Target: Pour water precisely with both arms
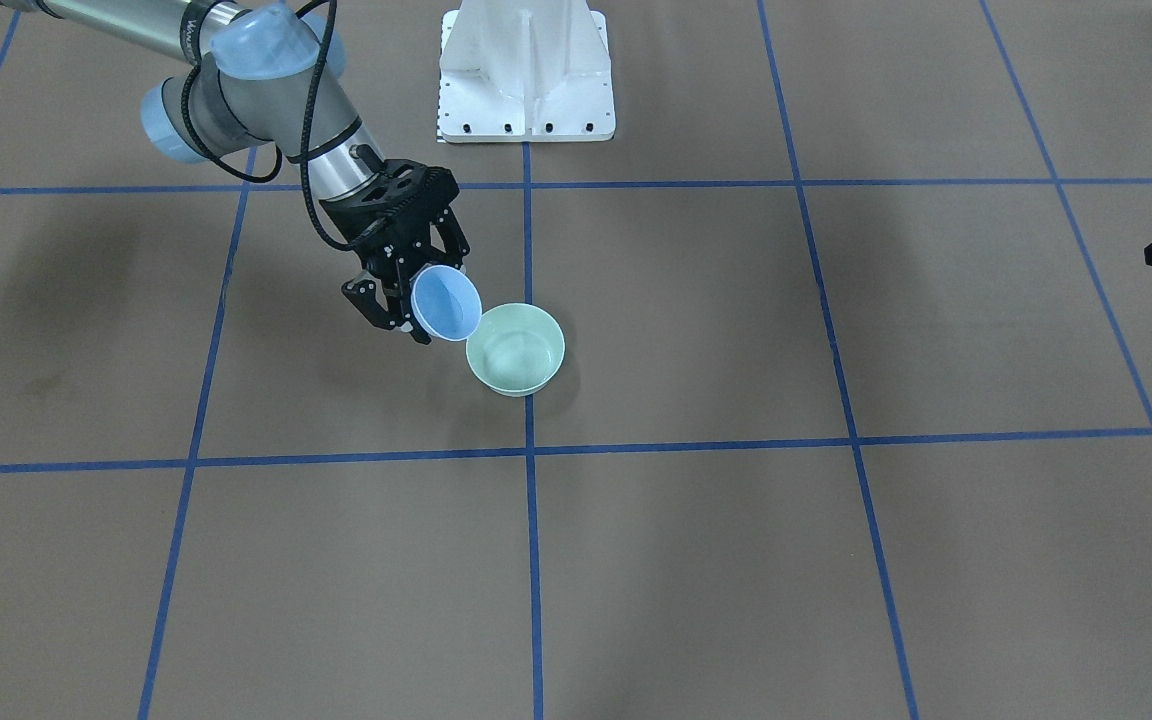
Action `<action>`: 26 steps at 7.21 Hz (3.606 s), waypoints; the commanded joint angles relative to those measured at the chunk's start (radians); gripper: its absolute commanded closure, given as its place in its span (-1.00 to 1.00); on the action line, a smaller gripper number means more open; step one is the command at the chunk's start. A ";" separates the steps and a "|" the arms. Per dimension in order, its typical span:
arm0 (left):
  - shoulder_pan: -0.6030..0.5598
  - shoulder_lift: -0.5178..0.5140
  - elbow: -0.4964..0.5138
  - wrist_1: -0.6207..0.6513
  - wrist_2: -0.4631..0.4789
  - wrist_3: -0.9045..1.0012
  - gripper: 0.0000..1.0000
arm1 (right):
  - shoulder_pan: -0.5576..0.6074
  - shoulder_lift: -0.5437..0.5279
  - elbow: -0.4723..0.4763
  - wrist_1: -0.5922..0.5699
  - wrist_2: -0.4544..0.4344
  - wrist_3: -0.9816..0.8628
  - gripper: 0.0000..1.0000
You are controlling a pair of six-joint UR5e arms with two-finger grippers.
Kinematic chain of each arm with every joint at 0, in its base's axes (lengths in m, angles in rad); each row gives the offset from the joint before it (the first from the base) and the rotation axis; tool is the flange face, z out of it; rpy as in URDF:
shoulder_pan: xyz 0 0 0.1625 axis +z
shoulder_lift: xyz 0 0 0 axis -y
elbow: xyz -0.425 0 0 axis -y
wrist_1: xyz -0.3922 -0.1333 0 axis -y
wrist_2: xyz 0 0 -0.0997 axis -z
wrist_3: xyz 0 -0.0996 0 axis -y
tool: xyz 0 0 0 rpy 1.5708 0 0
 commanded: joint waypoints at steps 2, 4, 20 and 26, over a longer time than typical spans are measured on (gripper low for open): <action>0.000 0.000 0.001 0.000 0.000 0.000 -1.00 | -0.002 0.091 0.001 -0.230 0.021 -0.054 1.00; 0.000 0.000 0.001 0.000 0.000 0.000 -1.00 | -0.002 0.121 0.004 -0.327 0.038 -0.071 1.00; 0.000 -0.002 -0.004 0.000 -0.035 0.000 -1.00 | -0.019 0.270 0.033 -0.694 0.042 -0.144 1.00; 0.002 -0.002 -0.007 -0.003 -0.035 0.000 -1.00 | 0.007 0.165 0.038 -0.280 0.027 -0.013 1.00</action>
